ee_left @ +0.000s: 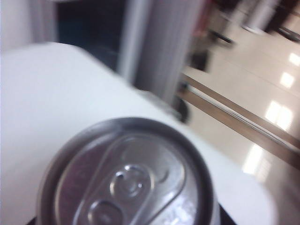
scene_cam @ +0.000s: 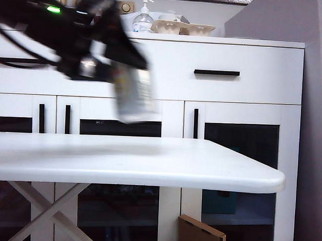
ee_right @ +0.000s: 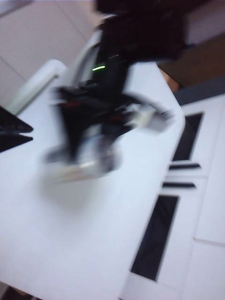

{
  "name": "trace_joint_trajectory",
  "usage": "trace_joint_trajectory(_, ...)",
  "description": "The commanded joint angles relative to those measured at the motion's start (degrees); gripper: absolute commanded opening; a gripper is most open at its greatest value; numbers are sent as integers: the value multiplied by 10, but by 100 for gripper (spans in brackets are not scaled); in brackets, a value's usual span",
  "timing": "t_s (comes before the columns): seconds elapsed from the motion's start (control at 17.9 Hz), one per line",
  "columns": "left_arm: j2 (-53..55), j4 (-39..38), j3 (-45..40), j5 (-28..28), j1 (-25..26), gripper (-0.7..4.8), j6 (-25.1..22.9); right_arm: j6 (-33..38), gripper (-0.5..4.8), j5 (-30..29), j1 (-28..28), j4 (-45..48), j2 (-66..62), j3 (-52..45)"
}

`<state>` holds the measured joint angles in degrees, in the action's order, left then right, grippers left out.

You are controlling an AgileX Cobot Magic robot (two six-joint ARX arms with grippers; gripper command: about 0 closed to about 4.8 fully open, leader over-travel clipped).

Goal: Pick up a can of beer from the white table, open the left drawer, place the beer inside the drawer, and finally close the drawer.

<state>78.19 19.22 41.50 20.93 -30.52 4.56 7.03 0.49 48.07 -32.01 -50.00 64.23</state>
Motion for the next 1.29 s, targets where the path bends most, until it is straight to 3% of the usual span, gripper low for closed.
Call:
trace_joint_trajectory(0.06,45,31,37,-9,-38,84,-1,0,-5,13,0,5,3,8)
trace_joint_trajectory(0.34,110,34,68,-32,-62,84,-3,1,-5,13,1,5,3,8)
trace_joint_trajectory(0.56,141,51,78,-34,-62,88,-45,1,-5,13,1,5,3,8)
trace_joint_trajectory(0.67,142,53,78,-42,-62,196,-65,1,-5,13,1,5,3,8)
trace_joint_trajectory(0.78,142,52,78,-42,-62,404,-65,1,-5,13,0,5,3,8)
trace_joint_trajectory(0.84,141,52,78,-42,-62,479,-62,1,-5,14,0,4,2,8)
trace_joint_trajectory(1.01,136,44,78,-34,-62,479,-35,0,-5,13,0,5,3,8)
trace_joint_trajectory(1.29,54,-50,78,-29,-61,479,-62,0,-5,19,0,5,2,8)
